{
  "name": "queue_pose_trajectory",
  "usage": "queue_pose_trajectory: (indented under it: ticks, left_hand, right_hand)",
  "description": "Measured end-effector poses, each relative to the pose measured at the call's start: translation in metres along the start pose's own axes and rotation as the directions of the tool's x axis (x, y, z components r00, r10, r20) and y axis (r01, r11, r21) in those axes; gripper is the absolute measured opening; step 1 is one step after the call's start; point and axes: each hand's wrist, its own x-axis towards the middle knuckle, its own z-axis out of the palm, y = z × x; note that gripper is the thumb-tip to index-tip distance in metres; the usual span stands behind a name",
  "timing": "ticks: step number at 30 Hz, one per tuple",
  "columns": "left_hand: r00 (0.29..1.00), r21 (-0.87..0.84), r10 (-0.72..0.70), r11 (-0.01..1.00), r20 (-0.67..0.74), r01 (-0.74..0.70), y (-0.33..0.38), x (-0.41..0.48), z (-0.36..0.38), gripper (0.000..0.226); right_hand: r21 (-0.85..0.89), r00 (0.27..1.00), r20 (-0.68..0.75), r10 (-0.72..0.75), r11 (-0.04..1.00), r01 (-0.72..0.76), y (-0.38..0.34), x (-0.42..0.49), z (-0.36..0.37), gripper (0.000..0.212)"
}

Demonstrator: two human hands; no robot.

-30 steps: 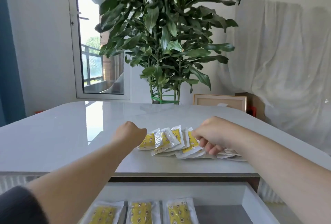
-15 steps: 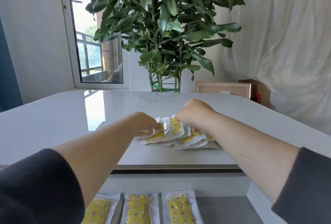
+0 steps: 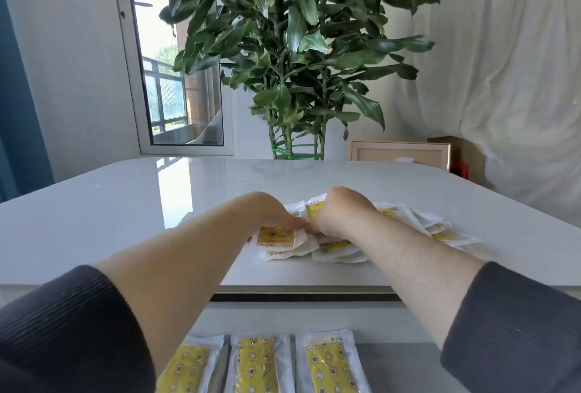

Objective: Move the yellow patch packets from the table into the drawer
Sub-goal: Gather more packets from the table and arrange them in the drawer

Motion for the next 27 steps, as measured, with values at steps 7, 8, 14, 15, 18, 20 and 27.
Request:
queue_pose_trajectory:
  ticks: [7, 8, 14, 15, 18, 20, 27]
  left_hand:
    - [0.988, -0.396, -0.078, 0.909, 0.135, 0.126, -0.004, 0.007, -0.006, 0.035]
    - [0.977, -0.442, -0.104, 0.879, 0.186, 0.177, -0.006, 0.006, -0.006, 0.027]
    - [0.963, -0.486, -0.097, 0.848, 0.252, 0.213, 0.0, -0.002, -0.009, 0.037]
    - [0.967, -0.438, -0.084, 0.879, 0.241, 0.186, 0.005, -0.005, -0.007, 0.038]
    - [0.997, -0.273, -0.011, 0.962, 0.076, 0.032, 0.02, -0.009, 0.0, 0.042]
    - [0.996, -0.263, 0.061, 0.962, -0.058, -0.074, 0.025, -0.017, 0.0, 0.044]
    - [0.99, -0.413, -0.055, 0.905, 0.131, 0.105, 0.011, -0.008, 0.007, 0.059]
  right_hand:
    - [0.096, 0.995, 0.092, 0.044, 0.994, -0.053, 0.004, -0.001, -0.006, 0.034]
    - [0.123, 0.994, 0.096, 0.043, 0.991, -0.054, 0.006, -0.001, -0.006, 0.036]
    - [0.251, 0.993, 0.102, 0.053, 0.965, -0.077, 0.013, 0.003, -0.005, 0.027]
    - [0.253, 0.993, 0.103, 0.056, 0.964, -0.08, 0.012, 0.003, -0.004, 0.031]
    - [0.227, 0.993, 0.107, 0.051, 0.971, -0.075, 0.011, 0.005, -0.001, 0.041]
    - [0.231, 0.993, 0.098, 0.061, 0.97, -0.082, 0.012, 0.004, -0.002, 0.03]
    - [0.429, 0.991, 0.075, 0.113, 0.893, -0.135, 0.021, 0.005, -0.003, 0.023]
